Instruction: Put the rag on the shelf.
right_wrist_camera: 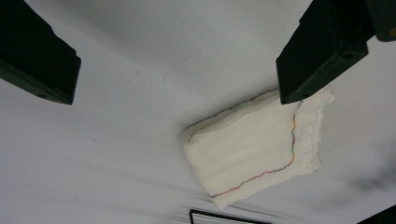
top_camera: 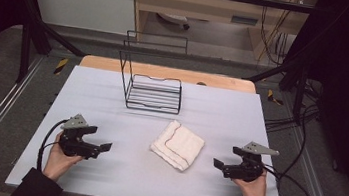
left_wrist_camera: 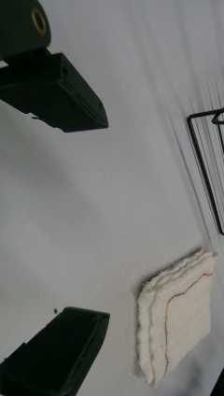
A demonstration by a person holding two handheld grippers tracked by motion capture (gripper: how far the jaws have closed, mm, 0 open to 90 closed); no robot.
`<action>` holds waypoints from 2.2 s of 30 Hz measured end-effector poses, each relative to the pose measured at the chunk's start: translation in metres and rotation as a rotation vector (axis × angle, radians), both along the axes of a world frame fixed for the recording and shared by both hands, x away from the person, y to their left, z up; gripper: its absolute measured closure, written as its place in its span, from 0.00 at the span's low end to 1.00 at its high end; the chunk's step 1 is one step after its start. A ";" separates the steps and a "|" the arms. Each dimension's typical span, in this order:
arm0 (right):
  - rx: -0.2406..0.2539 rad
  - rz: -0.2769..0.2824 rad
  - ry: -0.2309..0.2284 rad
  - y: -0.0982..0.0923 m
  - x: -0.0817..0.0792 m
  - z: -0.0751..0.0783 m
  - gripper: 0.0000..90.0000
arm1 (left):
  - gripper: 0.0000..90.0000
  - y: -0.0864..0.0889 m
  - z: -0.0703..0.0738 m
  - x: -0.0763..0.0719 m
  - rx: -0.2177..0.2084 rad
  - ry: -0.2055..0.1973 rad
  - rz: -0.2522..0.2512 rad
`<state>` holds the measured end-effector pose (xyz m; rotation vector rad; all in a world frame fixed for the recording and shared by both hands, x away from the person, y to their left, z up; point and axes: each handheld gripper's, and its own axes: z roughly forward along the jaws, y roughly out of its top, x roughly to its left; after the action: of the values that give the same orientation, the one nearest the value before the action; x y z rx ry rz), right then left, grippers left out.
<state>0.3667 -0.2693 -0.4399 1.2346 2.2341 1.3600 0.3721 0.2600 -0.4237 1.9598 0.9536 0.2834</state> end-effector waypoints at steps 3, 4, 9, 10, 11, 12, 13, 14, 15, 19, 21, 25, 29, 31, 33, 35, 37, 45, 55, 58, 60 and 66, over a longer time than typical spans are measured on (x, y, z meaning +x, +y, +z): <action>-0.004 0.000 0.003 0.001 0.000 0.000 0.00 | 0.07 -0.009 0.002 0.001 0.009 -0.006 -0.013; -0.008 0.000 0.002 0.001 0.001 -0.001 0.00 | 0.07 -0.012 0.003 0.002 0.012 -0.005 -0.017; -0.015 0.004 0.003 0.001 0.001 -0.001 0.00 | 0.07 -0.027 0.005 0.005 0.025 0.006 -0.027; -0.016 0.006 0.002 0.001 0.001 -0.001 0.00 | 0.08 -0.031 0.005 0.005 0.033 0.006 -0.028; -0.017 0.006 0.001 0.001 0.001 -0.001 0.00 | 0.08 -0.035 0.006 0.006 0.045 0.006 -0.030; -0.017 0.006 0.001 0.001 0.001 -0.001 0.00 | 0.08 -0.040 0.006 0.007 0.049 0.008 -0.032; -0.016 0.005 0.000 0.001 0.001 -0.001 0.00 | 0.08 -0.044 0.007 0.008 0.052 0.009 -0.036; -0.015 0.005 -0.001 0.001 0.001 -0.002 0.00 | 0.08 -0.048 0.007 0.008 0.050 0.012 -0.039; -0.015 0.005 -0.001 0.001 0.001 -0.002 0.00 | 0.08 -0.052 0.007 0.009 0.046 0.014 -0.041; -0.015 0.005 -0.002 0.001 0.001 -0.002 0.00 | 0.12 -0.069 0.007 0.012 0.050 0.025 -0.044; -0.016 0.005 -0.002 0.001 0.001 -0.002 0.00 | 0.12 -0.079 0.006 0.014 0.061 0.035 -0.049; -0.014 0.005 0.000 0.001 0.001 -0.002 0.00 | 0.15 -0.095 0.004 0.019 0.069 0.053 -0.054; -0.014 0.004 0.002 0.002 0.001 -0.002 0.00 | 0.21 -0.110 0.002 0.025 0.085 0.066 -0.059; -0.013 0.003 0.005 0.002 0.001 -0.002 0.00 | 0.25 -0.117 0.001 0.028 0.080 0.076 -0.064; -0.014 0.003 0.004 0.002 0.001 -0.002 0.00 | 0.31 -0.122 -0.001 0.031 0.068 0.090 -0.066; -0.015 0.004 0.003 0.002 0.001 -0.002 0.00 | 0.32 -0.128 -0.003 0.035 0.052 0.113 -0.066; -0.018 0.005 0.007 0.002 0.001 -0.002 0.00 | 0.35 -0.134 -0.005 0.038 0.052 0.127 -0.072; -0.017 0.006 0.003 0.002 0.001 -0.002 0.00 | 0.48 -0.154 -0.012 0.049 0.093 0.164 -0.073; -0.016 0.004 0.007 0.002 0.001 -0.002 0.00 | 0.64 -0.159 -0.021 0.054 0.105 0.214 -0.077; -0.018 0.007 0.006 0.002 0.001 -0.002 0.00 | 0.67 -0.160 -0.022 0.054 0.106 0.213 -0.074; -0.017 0.007 0.006 0.002 0.001 -0.002 0.00 | 0.68 -0.160 -0.022 0.054 0.105 0.219 -0.069; -0.016 0.007 0.005 0.003 0.001 -0.002 0.01 | 0.76 -0.160 -0.022 0.055 0.091 0.250 -0.061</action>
<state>0.3679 -0.2663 -0.4418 1.2279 2.2499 1.3404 0.4269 0.0998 -0.4454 2.1392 1.0520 0.0477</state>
